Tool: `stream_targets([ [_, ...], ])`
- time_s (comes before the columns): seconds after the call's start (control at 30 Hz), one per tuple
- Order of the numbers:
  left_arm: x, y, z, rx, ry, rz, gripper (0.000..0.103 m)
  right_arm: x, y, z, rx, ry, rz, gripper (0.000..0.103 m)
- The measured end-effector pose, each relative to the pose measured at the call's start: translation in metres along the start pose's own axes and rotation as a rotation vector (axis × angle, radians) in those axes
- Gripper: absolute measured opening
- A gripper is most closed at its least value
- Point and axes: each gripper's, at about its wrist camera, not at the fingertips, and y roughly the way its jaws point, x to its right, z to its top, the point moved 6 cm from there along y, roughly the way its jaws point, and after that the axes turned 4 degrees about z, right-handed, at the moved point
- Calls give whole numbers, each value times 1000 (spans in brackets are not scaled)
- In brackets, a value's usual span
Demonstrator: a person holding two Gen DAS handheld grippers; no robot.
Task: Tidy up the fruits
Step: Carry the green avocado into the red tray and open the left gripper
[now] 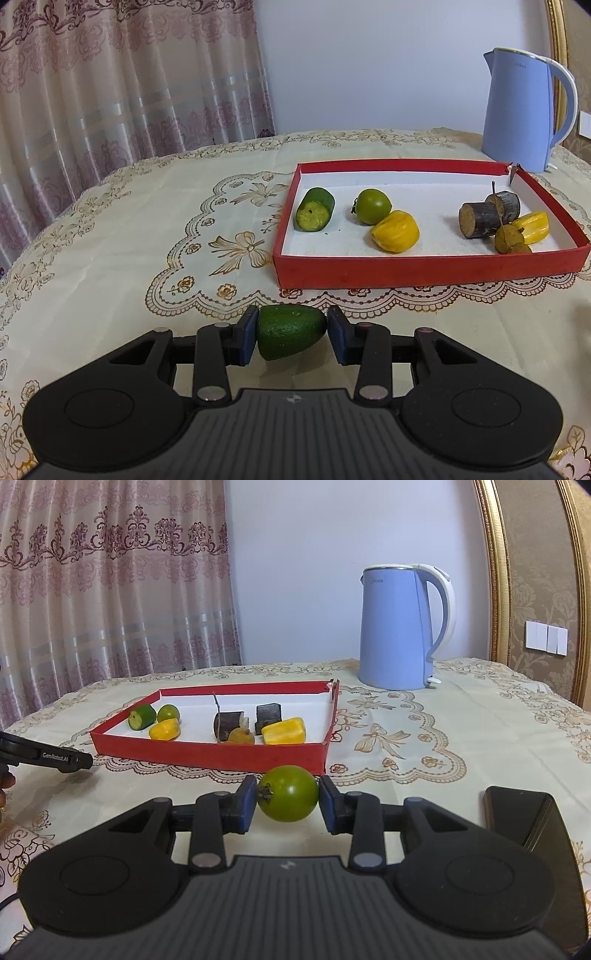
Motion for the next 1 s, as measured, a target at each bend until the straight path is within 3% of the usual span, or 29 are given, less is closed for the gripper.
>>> stream_targets([
  [0.27,7,-2,13,25,30,6,39,-1,-1,0,1,-3,6,34],
  [0.57,36,7,56,90,90,10,39,-2,-2,0,2,3,14,34],
  [0.83,77,52,101,76,146,-2,39,-1,0,0,-3,6,15,34],
  [1.0,103,75,110,52,194,-16,40,-1,2,0,-11,6,14,34],
])
